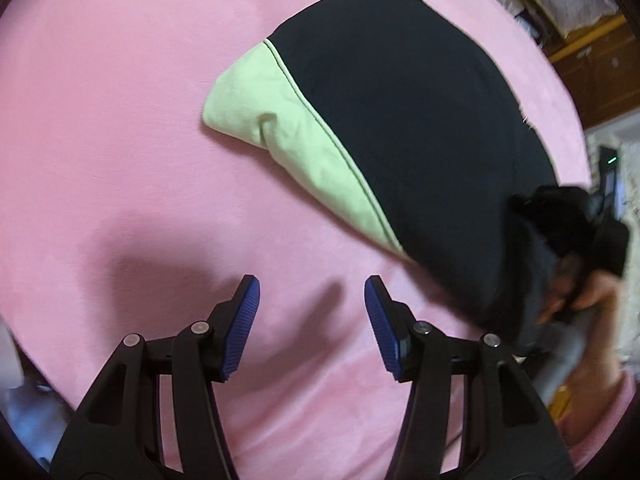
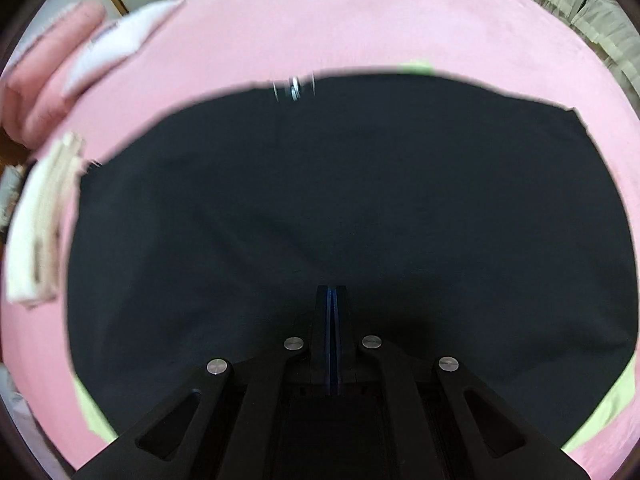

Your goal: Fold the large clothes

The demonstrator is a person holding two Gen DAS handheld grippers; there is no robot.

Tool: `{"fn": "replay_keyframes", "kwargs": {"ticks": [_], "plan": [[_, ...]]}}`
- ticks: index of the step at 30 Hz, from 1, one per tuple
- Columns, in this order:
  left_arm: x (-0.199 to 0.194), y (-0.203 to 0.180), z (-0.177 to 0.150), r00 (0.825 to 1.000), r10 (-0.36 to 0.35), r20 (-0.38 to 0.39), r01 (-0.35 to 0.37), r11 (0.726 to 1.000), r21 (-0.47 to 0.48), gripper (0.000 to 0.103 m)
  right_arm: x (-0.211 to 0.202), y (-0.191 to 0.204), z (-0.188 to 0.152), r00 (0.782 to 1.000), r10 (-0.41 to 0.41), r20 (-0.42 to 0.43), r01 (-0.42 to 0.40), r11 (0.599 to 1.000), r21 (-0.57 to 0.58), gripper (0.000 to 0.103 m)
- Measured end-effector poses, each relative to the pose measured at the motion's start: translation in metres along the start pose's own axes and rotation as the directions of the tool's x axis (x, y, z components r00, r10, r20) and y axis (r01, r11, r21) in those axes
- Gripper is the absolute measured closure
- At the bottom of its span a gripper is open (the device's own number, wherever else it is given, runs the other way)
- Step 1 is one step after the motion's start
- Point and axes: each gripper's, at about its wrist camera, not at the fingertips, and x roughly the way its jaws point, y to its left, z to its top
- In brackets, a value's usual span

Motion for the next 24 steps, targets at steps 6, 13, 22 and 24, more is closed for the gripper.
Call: {"fn": "replay_keyframes", "kwargs": {"ticks": [6, 13, 22, 24], "plan": [[0.017, 0.042, 0.032, 0.975, -0.219, 0.037, 0.222, 0.966, -0.130, 0.044, 0.015, 0.020, 0.003, 0.997, -0.062, 0.034, 0.067, 0.983, -0.171, 0.102], [0.033, 0.041, 0.049, 0.952, -0.278, 0.125, 0.291, 0.951, -0.101, 0.024, 0.026, 0.012, 0.014, 0.999, -0.034, 0.003, 0.034, 0.983, -0.180, 0.102], [0.056, 0.055, 0.127, 0.929, -0.310, 0.200, 0.338, 0.934, -0.120, 0.018, 0.015, -0.005, -0.028, 0.999, -0.022, 0.042, 0.028, 0.989, -0.144, 0.102], [0.060, 0.054, 0.140, 0.921, -0.315, 0.228, 0.350, 0.928, -0.129, 0.017, 0.005, -0.010, -0.046, 0.999, -0.010, 0.044, 0.015, 0.992, -0.129, 0.102]]}}
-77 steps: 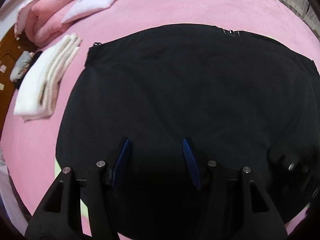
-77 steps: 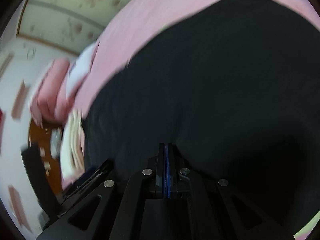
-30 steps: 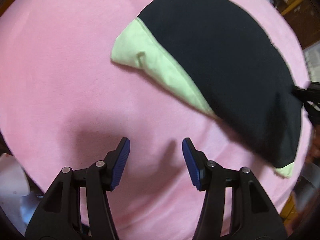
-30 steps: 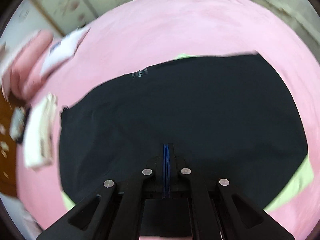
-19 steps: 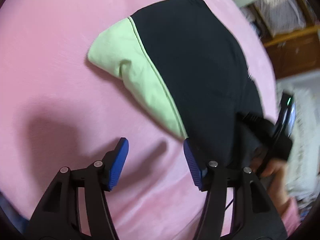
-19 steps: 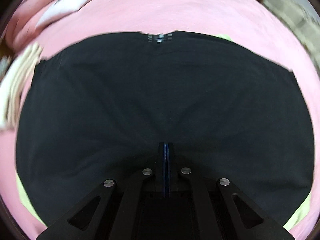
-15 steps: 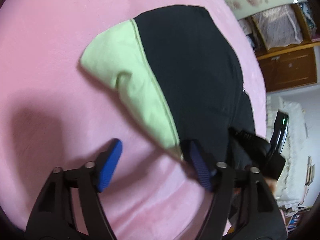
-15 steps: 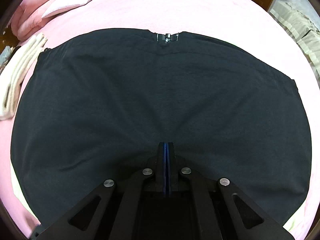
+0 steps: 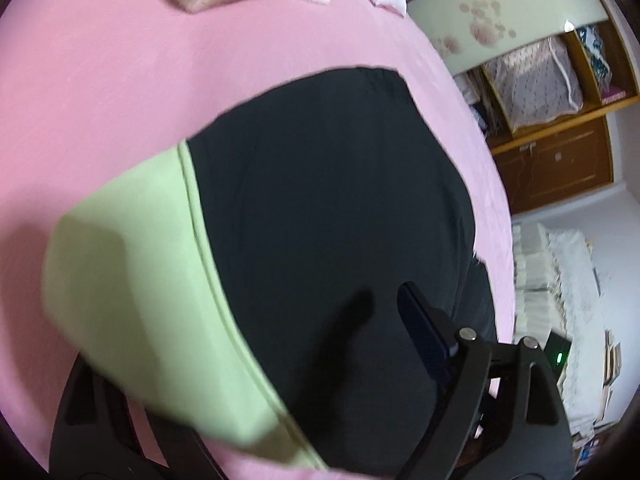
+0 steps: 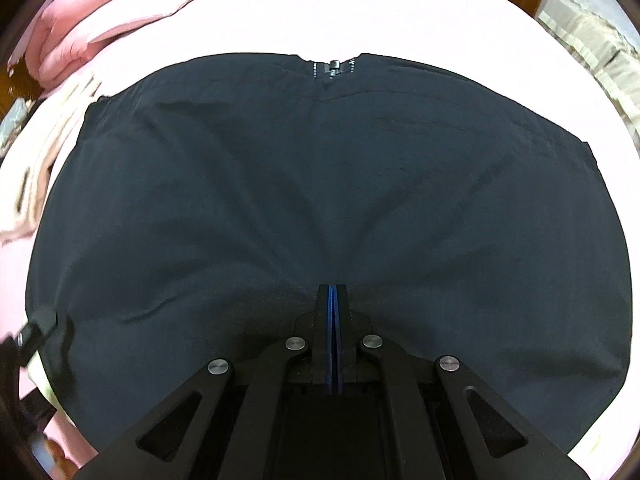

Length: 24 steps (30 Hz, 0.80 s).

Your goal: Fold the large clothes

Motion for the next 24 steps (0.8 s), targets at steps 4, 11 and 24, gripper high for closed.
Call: {"fn": "replay_keyframes", "kwargs": {"ticks": [4, 11, 24], "plan": [[0.015, -0.003, 0.014, 1.000, 0.006, 0.029, -0.006, 1.000, 0.003, 0.017, 0.003, -0.010, -0.002, 1.000, 0.015, 0.010, -0.015, 1.000, 0.009, 0.102], [0.005, -0.001, 0.015, 0.992, 0.047, 0.119, -0.048, 0.999, 0.001, 0.078, -0.016, -0.028, -0.019, 1.000, 0.021, 0.010, -0.021, 1.000, 0.021, 0.102], [-0.057, -0.072, -0.007, 0.967, -0.208, 0.145, 0.181, 0.966, 0.183, 0.095, -0.035, -0.035, -0.022, 1.000, 0.028, 0.012, -0.028, 0.999, -0.018, 0.102]]}}
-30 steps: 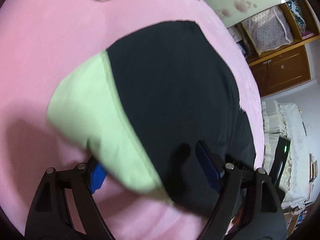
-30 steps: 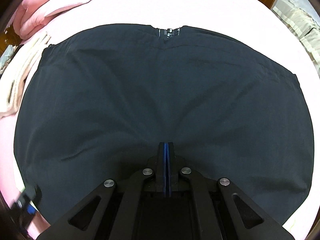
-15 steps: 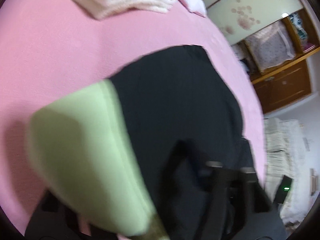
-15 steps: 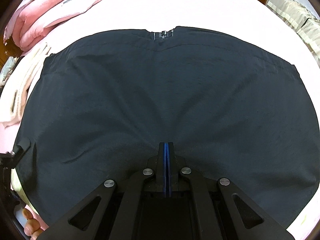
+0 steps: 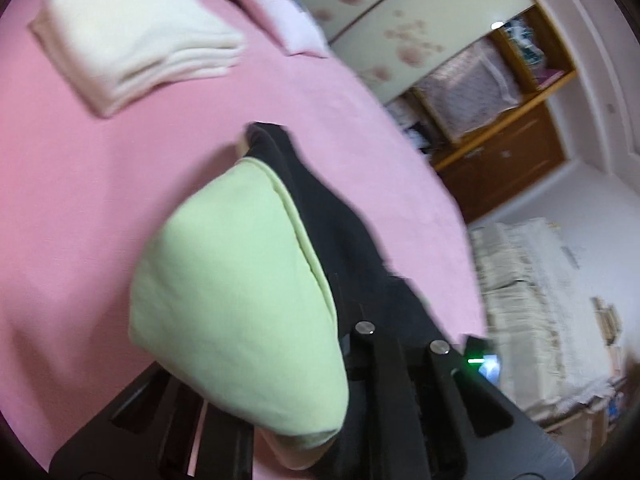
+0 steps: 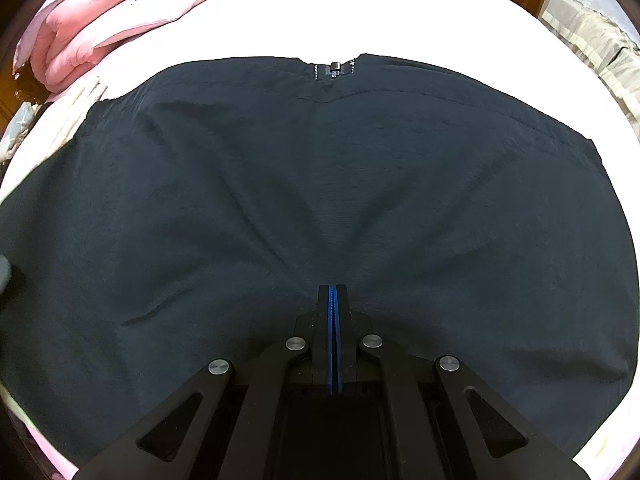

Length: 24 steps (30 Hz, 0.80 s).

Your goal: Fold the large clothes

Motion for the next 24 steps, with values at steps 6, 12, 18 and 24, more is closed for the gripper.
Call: {"fn": "replay_keyframes", "kwargs": {"ticks": [6, 12, 18, 24], "plan": [[-0.027, -0.056, -0.019, 0.988, -0.151, 0.031, 0.149, 0.987, 0.055, 0.096, -0.004, -0.011, -0.003, 0.999, 0.038, -0.007, -0.038, 0.999, -0.025, 0.102], [-0.041, -0.125, -0.055, 0.967, -0.255, -0.019, 0.254, 0.949, 0.189, 0.096, -0.011, -0.038, -0.007, 0.991, 0.135, -0.018, -0.135, 0.990, -0.029, 0.102], [-0.034, -0.207, -0.119, 0.955, -0.249, -0.159, 0.294, 0.864, 0.408, 0.096, -0.010, -0.086, -0.007, 0.945, 0.322, -0.061, -0.322, 0.947, 0.019, 0.103], [-0.017, -0.256, -0.169, 0.966, -0.150, -0.210, 0.245, 0.791, 0.561, 0.096, -0.013, -0.167, -0.020, 0.848, 0.523, -0.085, -0.503, 0.845, 0.183, 0.103]]}}
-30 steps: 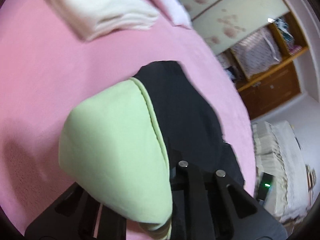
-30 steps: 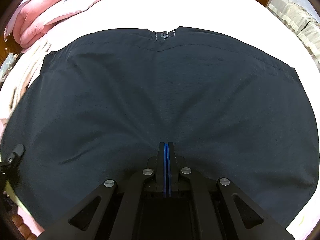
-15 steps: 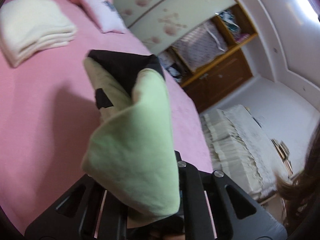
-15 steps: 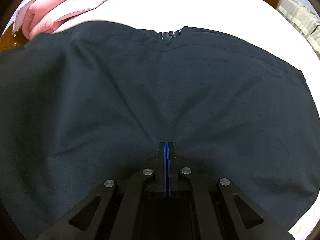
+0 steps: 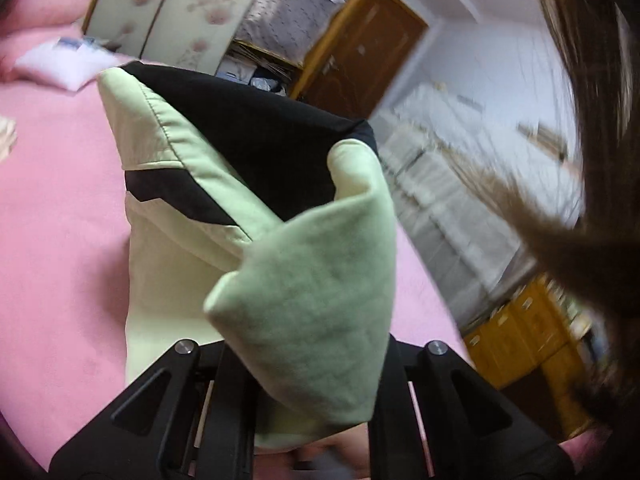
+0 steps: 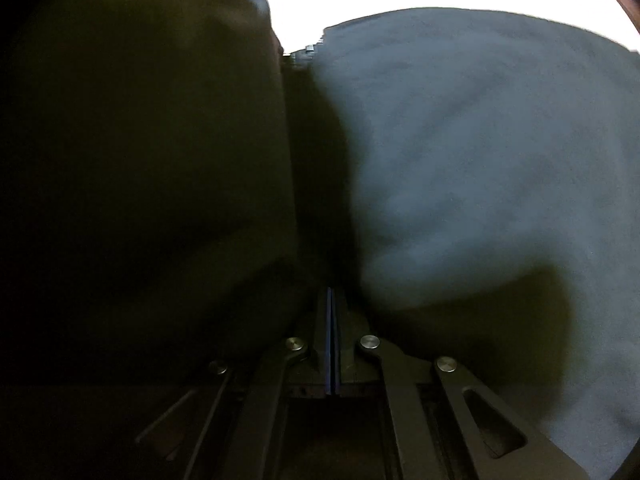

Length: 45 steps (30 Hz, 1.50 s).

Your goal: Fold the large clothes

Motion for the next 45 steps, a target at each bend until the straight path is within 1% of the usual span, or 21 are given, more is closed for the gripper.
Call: {"fn": "replay_keyframes", "kwargs": {"ticks": [3, 6, 8, 10, 11, 14, 15, 17, 19, 21, 24, 25, 26, 30, 31, 33, 38, 40, 42, 43, 45], "plan": [[0.015, -0.021, -0.010, 0.998, 0.036, -0.042, -0.034, 0.998, 0.060, 0.096, -0.051, -0.039, -0.009, 0.997, 0.030, 0.073, -0.034, 0.998, 0.052, 0.103], [0.034, -0.045, -0.026, 0.989, 0.040, -0.145, -0.025, 0.994, 0.108, 0.095, -0.109, -0.085, -0.018, 0.983, -0.077, 0.165, 0.061, 0.993, 0.100, 0.103], [0.061, -0.061, -0.041, 0.961, 0.103, -0.256, -0.054, 0.980, 0.190, 0.095, -0.140, -0.116, -0.021, 0.970, -0.145, 0.196, 0.117, 0.982, 0.147, 0.103], [0.085, -0.074, -0.055, 0.932, 0.182, -0.313, -0.100, 0.960, 0.261, 0.095, -0.171, -0.147, -0.018, 0.959, -0.197, 0.202, 0.160, 0.970, 0.186, 0.103], [0.101, -0.086, -0.069, 0.907, 0.239, -0.346, -0.123, 0.938, 0.325, 0.094, -0.180, -0.155, -0.017, 0.957, -0.203, 0.207, 0.163, 0.967, 0.193, 0.103], [0.129, -0.109, -0.101, 0.857, 0.330, -0.396, -0.154, 0.897, 0.413, 0.090, -0.216, -0.173, -0.011, 0.945, -0.225, 0.238, 0.177, 0.962, 0.207, 0.103], [0.135, -0.114, -0.109, 0.841, 0.340, -0.420, -0.153, 0.896, 0.418, 0.085, -0.225, -0.168, -0.008, 0.943, -0.221, 0.250, 0.173, 0.965, 0.199, 0.101], [0.140, -0.122, -0.121, 0.819, 0.312, -0.482, -0.125, 0.916, 0.381, 0.071, -0.239, -0.167, -0.003, 0.941, -0.207, 0.270, 0.162, 0.971, 0.177, 0.101], [0.134, -0.130, -0.122, 0.824, 0.252, -0.508, -0.086, 0.941, 0.327, 0.043, -0.248, -0.163, 0.000, 0.950, -0.156, 0.270, 0.122, 0.982, 0.141, 0.099], [0.119, -0.139, -0.119, 0.835, 0.206, -0.509, -0.063, 0.957, 0.285, 0.034, -0.246, -0.158, -0.001, 0.970, -0.087, 0.227, 0.061, 0.991, 0.120, 0.092], [0.093, -0.141, -0.118, 0.842, 0.172, -0.512, -0.070, 0.974, 0.213, 0.034, -0.223, -0.147, -0.004, 0.995, 0.045, 0.090, -0.055, 0.993, 0.103, 0.066], [0.085, -0.137, -0.115, 0.843, 0.163, -0.512, -0.079, 0.980, 0.181, 0.034, -0.214, -0.145, -0.003, 0.997, 0.063, 0.041, -0.066, 0.993, 0.097, 0.065], [0.077, -0.133, -0.112, 0.846, 0.156, -0.511, -0.093, 0.985, 0.147, 0.034, -0.200, -0.126, -0.002, 0.998, 0.056, 0.011, -0.056, 0.994, 0.091, 0.065], [0.065, -0.100, -0.080, 0.850, 0.189, -0.492, -0.175, 0.982, 0.073, 0.034, -0.163, -0.118, -0.008, 0.998, -0.040, -0.053, 0.042, 0.999, 0.031, 0.065], [0.062, -0.095, -0.075, 0.854, 0.203, -0.479, -0.205, 0.978, 0.049, 0.034, -0.160, -0.115, -0.009, 0.997, -0.068, -0.035, 0.068, 0.998, 0.015, 0.072], [0.055, -0.081, -0.063, 0.864, 0.229, -0.448, -0.247, 0.969, 0.019, 0.034, -0.170, -0.109, -0.013, 0.996, -0.080, 0.028, 0.081, 0.997, -0.013, 0.097], [0.047, -0.065, -0.048, 0.865, 0.303, -0.400, -0.326, 0.945, 0.012, 0.034, -0.231, -0.115, -0.022, 0.982, -0.111, 0.156, 0.101, 0.992, 0.072, 0.099], [0.045, -0.066, -0.046, 0.868, 0.307, -0.390, -0.330, 0.944, 0.009, 0.034, -0.248, -0.112, -0.028, 0.956, -0.219, 0.196, 0.214, 0.976, 0.045, 0.099], [0.051, -0.062, -0.047, 0.860, 0.316, -0.401, -0.342, 0.940, 0.006, 0.034, -0.240, -0.133, -0.035, 0.942, -0.304, 0.141, 0.298, 0.952, 0.067, 0.099], [0.057, -0.058, -0.042, 0.851, 0.325, -0.412, -0.353, 0.935, 0.008, 0.034, -0.233, -0.150, -0.038, 0.954, -0.284, 0.095, 0.274, 0.956, 0.110, 0.099], [0.071, -0.045, -0.034, 0.833, 0.353, -0.427, -0.379, 0.925, 0.026, 0.034, -0.234, -0.167, -0.042, 0.968, -0.230, 0.097, 0.213, 0.965, 0.156, 0.098]]}}
